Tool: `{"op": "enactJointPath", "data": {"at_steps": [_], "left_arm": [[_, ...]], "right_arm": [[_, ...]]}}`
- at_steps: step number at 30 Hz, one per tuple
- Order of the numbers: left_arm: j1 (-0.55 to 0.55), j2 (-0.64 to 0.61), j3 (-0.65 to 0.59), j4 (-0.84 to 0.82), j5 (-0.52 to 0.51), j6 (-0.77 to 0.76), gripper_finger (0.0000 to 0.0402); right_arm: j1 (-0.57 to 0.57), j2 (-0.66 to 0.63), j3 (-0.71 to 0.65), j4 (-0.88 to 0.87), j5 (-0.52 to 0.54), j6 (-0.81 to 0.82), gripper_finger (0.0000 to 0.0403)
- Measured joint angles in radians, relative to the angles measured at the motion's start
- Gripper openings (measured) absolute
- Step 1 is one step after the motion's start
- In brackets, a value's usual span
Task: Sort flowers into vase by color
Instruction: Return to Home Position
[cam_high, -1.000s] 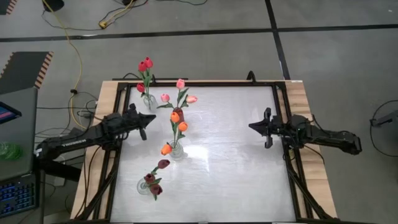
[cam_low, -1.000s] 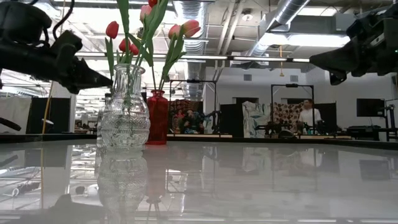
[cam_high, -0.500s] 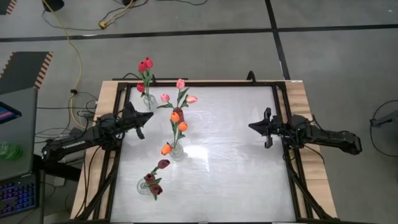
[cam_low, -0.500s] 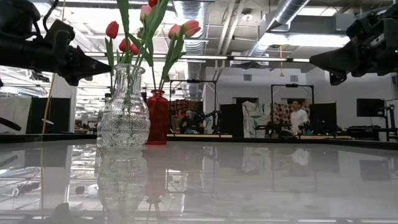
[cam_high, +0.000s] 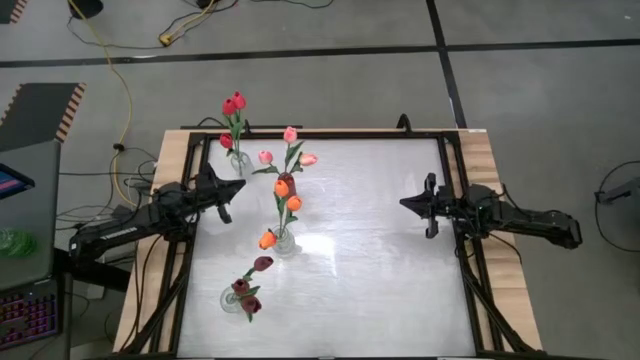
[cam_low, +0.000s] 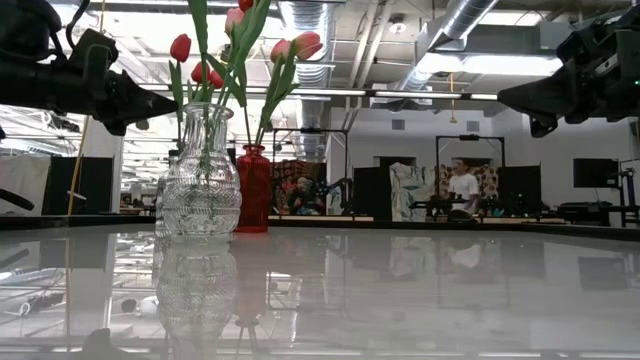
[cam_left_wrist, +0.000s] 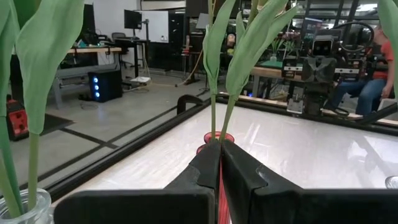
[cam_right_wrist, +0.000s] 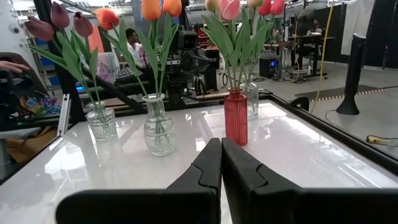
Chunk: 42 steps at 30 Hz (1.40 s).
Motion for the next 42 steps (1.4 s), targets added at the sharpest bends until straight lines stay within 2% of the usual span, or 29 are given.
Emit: {"op": "enactJointPath", "data": {"at_steps": [42], "left_arm": [[-0.035, 0.002, 0.000, 0.000, 0.001, 0.000, 0.0000]], "right_arm": [[-0.001, 0.000, 0.000, -0.001, 0.000, 0.000, 0.0040]]}}
